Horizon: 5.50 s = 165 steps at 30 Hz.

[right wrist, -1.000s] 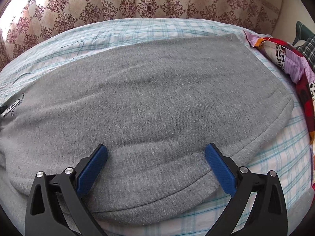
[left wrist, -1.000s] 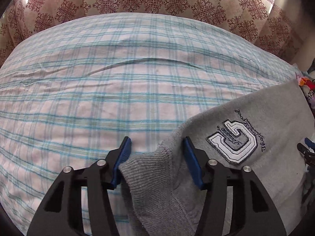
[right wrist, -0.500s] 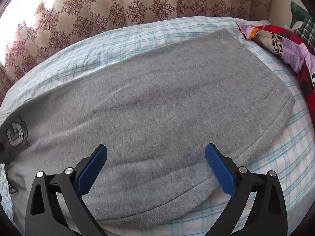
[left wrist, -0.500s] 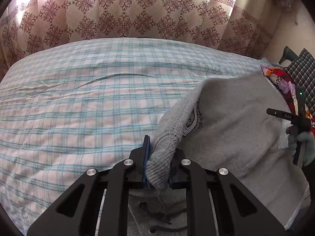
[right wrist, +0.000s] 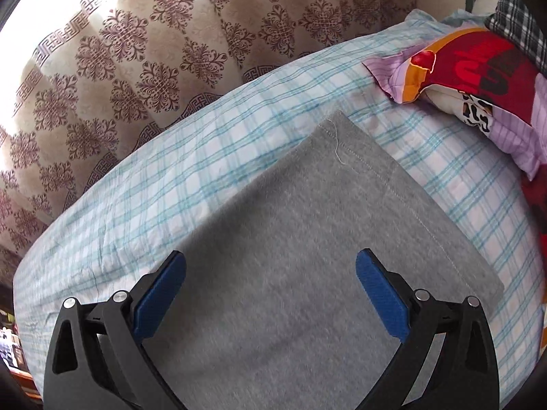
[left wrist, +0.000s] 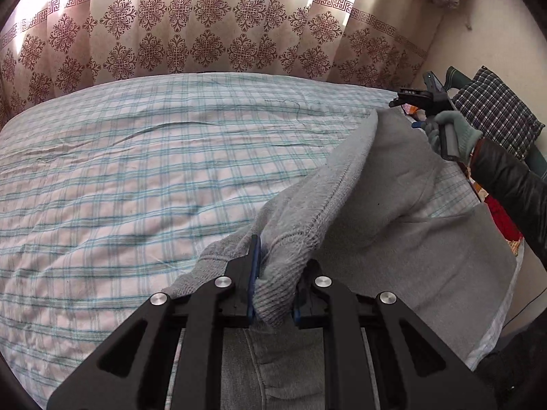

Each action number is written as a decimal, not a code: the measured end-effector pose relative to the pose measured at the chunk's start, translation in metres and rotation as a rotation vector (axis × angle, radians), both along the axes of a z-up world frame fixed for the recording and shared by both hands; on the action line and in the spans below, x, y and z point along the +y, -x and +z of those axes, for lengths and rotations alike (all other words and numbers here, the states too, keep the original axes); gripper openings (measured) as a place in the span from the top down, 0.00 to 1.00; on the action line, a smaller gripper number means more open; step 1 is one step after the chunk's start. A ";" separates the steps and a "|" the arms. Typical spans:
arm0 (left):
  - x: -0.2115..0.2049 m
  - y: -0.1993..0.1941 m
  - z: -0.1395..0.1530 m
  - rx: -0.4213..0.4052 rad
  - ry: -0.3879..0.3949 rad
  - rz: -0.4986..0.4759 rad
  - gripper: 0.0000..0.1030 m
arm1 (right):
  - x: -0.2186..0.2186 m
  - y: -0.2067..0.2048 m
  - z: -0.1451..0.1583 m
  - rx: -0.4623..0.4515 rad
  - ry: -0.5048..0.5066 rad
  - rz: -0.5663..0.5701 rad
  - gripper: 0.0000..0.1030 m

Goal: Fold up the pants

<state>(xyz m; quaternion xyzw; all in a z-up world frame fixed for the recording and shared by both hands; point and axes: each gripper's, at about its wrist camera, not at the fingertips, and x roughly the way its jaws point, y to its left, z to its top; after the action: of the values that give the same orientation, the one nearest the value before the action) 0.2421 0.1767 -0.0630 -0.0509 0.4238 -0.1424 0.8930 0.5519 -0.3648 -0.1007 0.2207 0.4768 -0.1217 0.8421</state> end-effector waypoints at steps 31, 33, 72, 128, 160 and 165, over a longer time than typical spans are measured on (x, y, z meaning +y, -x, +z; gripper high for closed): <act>0.036 0.031 0.034 -0.070 0.039 0.056 0.86 | -0.045 0.060 0.096 -0.008 0.079 -0.058 0.96; 0.038 0.035 0.037 -0.079 0.043 0.053 0.86 | -0.049 0.084 0.112 -0.029 0.069 -0.068 0.96; 0.009 0.145 -0.012 -0.043 -0.052 -0.170 0.84 | -0.091 0.474 0.041 -0.068 0.111 -0.310 0.96; 0.062 0.123 -0.030 0.082 0.030 0.107 0.45 | 0.072 0.467 0.032 -0.137 0.292 0.050 0.50; 0.053 0.072 -0.049 0.183 0.071 0.177 0.78 | 0.269 0.265 -0.046 0.006 0.179 0.533 0.50; 0.043 0.083 -0.043 0.158 -0.049 0.176 0.78 | 0.275 0.253 -0.051 0.000 0.212 0.529 0.49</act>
<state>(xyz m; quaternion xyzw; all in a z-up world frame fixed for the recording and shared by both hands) 0.1594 0.2198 -0.1059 -0.0772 0.4903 -0.0485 0.8668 0.2991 -0.0896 -0.1521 -0.0007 0.5025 0.0531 0.8629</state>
